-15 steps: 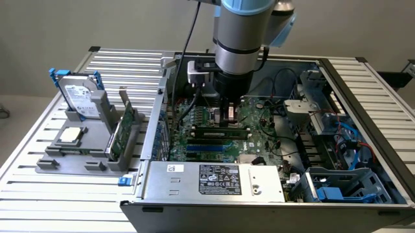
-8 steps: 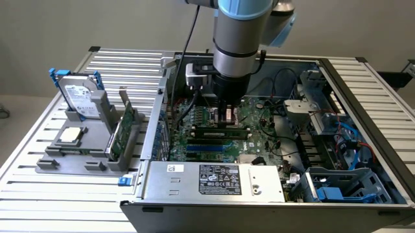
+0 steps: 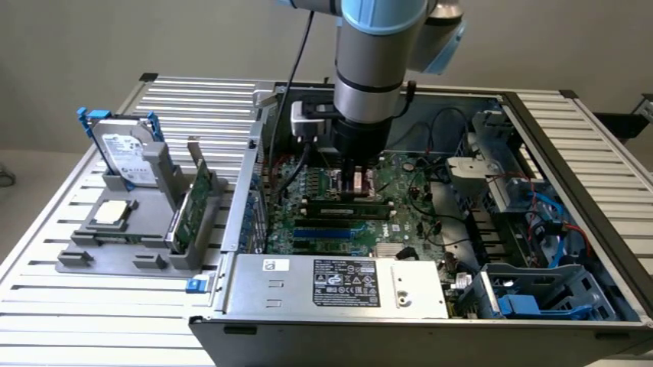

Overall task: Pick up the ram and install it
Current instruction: 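Press down the ram until it locks into place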

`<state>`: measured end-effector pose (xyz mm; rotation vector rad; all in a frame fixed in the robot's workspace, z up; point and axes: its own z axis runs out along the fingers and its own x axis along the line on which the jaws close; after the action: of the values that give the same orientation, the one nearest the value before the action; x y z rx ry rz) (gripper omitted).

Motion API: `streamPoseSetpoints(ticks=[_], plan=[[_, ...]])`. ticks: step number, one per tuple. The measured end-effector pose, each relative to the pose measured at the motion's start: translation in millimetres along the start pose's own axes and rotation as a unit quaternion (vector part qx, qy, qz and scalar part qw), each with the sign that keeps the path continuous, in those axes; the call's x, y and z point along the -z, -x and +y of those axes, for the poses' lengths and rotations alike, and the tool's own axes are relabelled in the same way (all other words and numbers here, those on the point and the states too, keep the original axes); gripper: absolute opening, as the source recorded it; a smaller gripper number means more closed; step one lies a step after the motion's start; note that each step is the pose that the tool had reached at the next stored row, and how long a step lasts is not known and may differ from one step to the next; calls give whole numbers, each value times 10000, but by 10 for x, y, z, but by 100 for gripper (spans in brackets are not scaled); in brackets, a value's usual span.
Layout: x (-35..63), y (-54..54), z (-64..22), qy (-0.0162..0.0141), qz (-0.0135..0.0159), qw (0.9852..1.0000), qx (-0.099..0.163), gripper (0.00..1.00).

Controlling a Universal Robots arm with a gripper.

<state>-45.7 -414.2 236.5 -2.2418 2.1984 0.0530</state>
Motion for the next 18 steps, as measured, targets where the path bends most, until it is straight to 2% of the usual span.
streamPoseSetpoints(ticks=[12,18], plan=[[-55,6,13,40,0,10000,-1,11],[-86,4,13,49,3,10000,-1,11]])
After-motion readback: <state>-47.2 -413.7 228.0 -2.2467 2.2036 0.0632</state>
